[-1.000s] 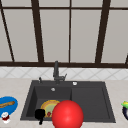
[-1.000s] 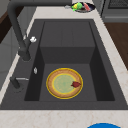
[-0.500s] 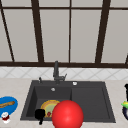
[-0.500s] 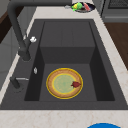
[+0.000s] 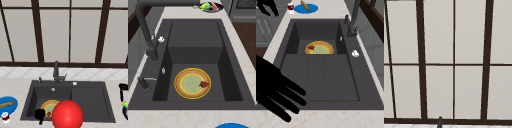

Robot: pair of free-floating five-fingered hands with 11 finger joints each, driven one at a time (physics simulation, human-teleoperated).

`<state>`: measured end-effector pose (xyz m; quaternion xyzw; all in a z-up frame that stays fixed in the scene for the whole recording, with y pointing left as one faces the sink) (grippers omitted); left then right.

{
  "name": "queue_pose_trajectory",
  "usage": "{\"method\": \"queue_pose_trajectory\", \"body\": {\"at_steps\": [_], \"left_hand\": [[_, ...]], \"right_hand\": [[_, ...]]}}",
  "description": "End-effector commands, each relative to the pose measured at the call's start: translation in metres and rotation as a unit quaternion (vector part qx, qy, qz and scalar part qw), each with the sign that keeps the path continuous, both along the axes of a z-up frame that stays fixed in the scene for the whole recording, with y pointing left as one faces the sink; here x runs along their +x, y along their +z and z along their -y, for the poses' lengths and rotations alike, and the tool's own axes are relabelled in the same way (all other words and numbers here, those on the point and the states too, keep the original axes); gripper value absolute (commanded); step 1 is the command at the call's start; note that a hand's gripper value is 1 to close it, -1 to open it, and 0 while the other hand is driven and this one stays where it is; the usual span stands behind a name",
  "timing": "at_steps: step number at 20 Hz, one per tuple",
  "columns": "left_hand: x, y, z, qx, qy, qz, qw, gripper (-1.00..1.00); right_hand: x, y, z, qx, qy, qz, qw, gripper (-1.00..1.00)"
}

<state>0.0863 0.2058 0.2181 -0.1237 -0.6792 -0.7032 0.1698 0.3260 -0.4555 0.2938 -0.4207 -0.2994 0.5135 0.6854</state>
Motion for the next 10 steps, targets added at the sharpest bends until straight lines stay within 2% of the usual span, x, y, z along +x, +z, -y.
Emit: {"method": "queue_pose_trajectory", "body": {"at_steps": [1, 7, 10], "left_hand": [[0.0, 0.0, 0.0, 0.0, 0.0, 0.0, 1.0, 0.0], [0.0, 0.0, 0.0, 0.0, 0.0, 0.0, 1.0, 0.0], [0.0, 0.0, 0.0, 0.0, 0.0, 0.0, 1.0, 0.0]], "right_hand": [[-0.009, 0.0, -0.022, -0.01, 0.03, 0.0, 0.9995, -1.0], [-0.031, -0.001, -0.059, -0.01, 0.041, -0.006, 0.9991, -1.0], [-0.046, -0.007, -0.077, -0.007, 0.044, 0.004, 0.999, -1.0]]}}
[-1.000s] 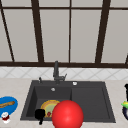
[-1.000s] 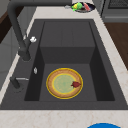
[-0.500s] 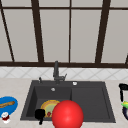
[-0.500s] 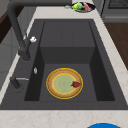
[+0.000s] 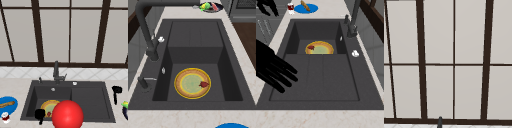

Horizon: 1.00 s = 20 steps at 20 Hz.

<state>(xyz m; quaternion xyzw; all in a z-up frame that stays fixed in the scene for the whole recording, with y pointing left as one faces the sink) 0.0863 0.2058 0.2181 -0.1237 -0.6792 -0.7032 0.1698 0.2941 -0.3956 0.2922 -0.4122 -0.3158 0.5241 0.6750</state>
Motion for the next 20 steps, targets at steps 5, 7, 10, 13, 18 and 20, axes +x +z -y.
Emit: {"method": "queue_pose_trajectory", "body": {"at_steps": [5, 7, 10, 13, 18, 20], "left_hand": [[0.0, 0.0, 0.0, 0.0, 0.0, 0.0, 1.0, 0.0], [0.0, 0.0, 0.0, 0.0, 0.0, 0.0, 1.0, 0.0], [0.0, 0.0, 0.0, 0.0, 0.0, 0.0, 1.0, 0.0], [0.0, 0.0, 0.0, 0.0, 0.0, 0.0, 1.0, 0.0], [0.0, 0.0, 0.0, 0.0, 0.0, 0.0, 1.0, 0.0], [0.0, 0.0, 0.0, 0.0, 0.0, 0.0, 1.0, 0.0]], "right_hand": [[-0.029, -0.014, -0.044, -0.013, 0.042, 0.001, 0.999, -1.0], [-0.036, -0.018, -0.055, -0.011, 0.048, 0.002, 0.9988, -1.0], [-0.044, -0.023, -0.072, -0.011, 0.053, 0.002, 0.9986, -1.0], [-0.052, -0.029, -0.089, -0.008, 0.058, 0.003, 0.9983, -1.0], [-0.083, -0.027, -0.114, -0.012, 0.043, 0.007, 0.999, -1.0], [-0.1, -0.029, -0.124, -0.006, 0.039, 0.009, 0.9992, -1.0]]}}
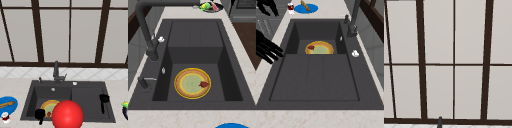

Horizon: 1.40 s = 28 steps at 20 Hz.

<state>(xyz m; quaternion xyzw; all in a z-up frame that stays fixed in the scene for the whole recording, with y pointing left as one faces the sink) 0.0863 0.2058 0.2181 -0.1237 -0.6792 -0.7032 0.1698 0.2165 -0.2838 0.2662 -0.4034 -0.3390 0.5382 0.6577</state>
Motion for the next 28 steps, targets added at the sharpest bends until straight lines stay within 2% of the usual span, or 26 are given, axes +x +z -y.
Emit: {"method": "queue_pose_trajectory", "body": {"at_steps": [1, 9, 16, 20, 23, 24, 27, 28], "left_hand": [[0.0, 0.0, 0.0, 0.0, 0.0, 0.0, 1.0, 0.0], [0.0, 0.0, 0.0, 0.0, 0.0, 0.0, 1.0, 0.0], [0.0, 0.0, 0.0, 0.0, 0.0, 0.0, 1.0, 0.0], [0.0, 0.0, 0.0, 0.0, 0.0, 0.0, 1.0, 0.0], [0.0, 0.0, 0.0, 0.0, 0.0, 0.0, 1.0, 0.0], [0.0, 0.0, 0.0, 0.0, 0.0, 0.0, 1.0, 0.0], [0.0, 0.0, 0.0, 0.0, 0.0, 0.0, 1.0, 0.0], [0.0, 0.0, 0.0, 0.0, 0.001, 0.009, 1.0, -1.0]], "right_hand": [[-0.031, -0.002, -0.016, -0.012, 0.007, 0.0, 0.9999, -1.0], [-0.088, -0.004, -0.051, -0.019, 0.006, 0.009, 0.9998, -1.0], [-0.127, -0.009, -0.085, -0.028, 0.007, 0.023, 0.9993, -1.0], [-0.148, -0.012, -0.098, -0.019, 0.003, 0.021, 0.9996, -1.0], [-0.148, -0.011, -0.091, -0.009, -0.014, 0.012, 0.9998, -1.0], [-0.145, -0.012, -0.096, -0.005, 0.001, 0.006, 1.0, -1.0], [-0.147, -0.014, -0.098, -0.002, 0.002, 0.006, 1.0, -1.0], [-0.147, -0.014, -0.098, -0.002, 0.002, 0.002, 1.0, 0.0]]}}
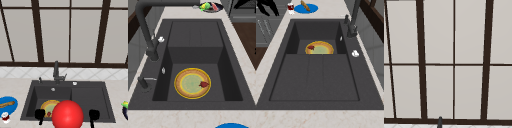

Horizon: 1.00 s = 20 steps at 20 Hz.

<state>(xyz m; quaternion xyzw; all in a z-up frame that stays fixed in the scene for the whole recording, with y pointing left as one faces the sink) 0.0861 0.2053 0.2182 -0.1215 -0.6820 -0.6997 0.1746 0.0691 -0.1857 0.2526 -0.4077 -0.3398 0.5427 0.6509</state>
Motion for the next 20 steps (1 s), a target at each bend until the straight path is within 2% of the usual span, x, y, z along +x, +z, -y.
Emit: {"method": "queue_pose_trajectory", "body": {"at_steps": [1, 2, 3, 5, 8, 10, 12, 16, 18, 20], "left_hand": [[0.0, -0.001, -0.003, -0.004, 0.003, 0.015, 0.9999, -1.0], [0.004, -0.004, -0.009, -0.008, 0.0, 0.007, 0.9999, -1.0], [0.002, -0.005, -0.011, -0.004, -0.001, 0.006, 1.0, -1.0], [0.001, -0.004, -0.014, 0.001, 0.008, -0.003, 1.0, -1.0], [0.005, -0.004, -0.032, 0.002, -0.001, -0.011, 0.9999, -1.0], [0.012, 0.002, -0.044, 0.004, -0.008, -0.018, 0.9998, -1.0], [0.021, 0.009, -0.057, 0.009, -0.009, -0.029, 0.9995, -1.0], [0.035, 0.022, -0.084, 0.006, -0.01, -0.039, 0.9992, -1.0], [0.036, 0.028, -0.099, 0.004, -0.014, -0.048, 0.9987, -1.0], [0.033, 0.029, -0.116, 0.004, -0.011, -0.061, 0.9981, -1.0]], "right_hand": [[0.0, 0.0, 0.0, 0.0, 0.0, 0.0, 1.0, 0.0], [0.0, 0.0, 0.0, 0.001, 0.0, 0.001, 1.0, 0.0], [0.0, 0.0, 0.0, 0.001, -0.001, 0.003, 1.0, 0.0], [0.0, 0.0, 0.0, 0.002, -0.002, 0.005, 1.0, 0.0], [0.0, 0.0, 0.0, 0.003, -0.003, 0.007, 1.0, 0.0], [0.0, 0.0, 0.0, 0.004, -0.004, 0.008, 1.0, 0.0], [0.0, 0.0, 0.0, 0.004, -0.004, 0.008, 0.9999, 0.0], [0.0, 0.0, 0.0, 0.005, -0.005, 0.009, 0.9999, 0.0], [0.0, 0.0, 0.0, 0.005, -0.005, 0.009, 0.9999, 0.0], [0.0, 0.0, 0.0, 0.005, -0.005, 0.01, 0.9999, 0.0]]}}
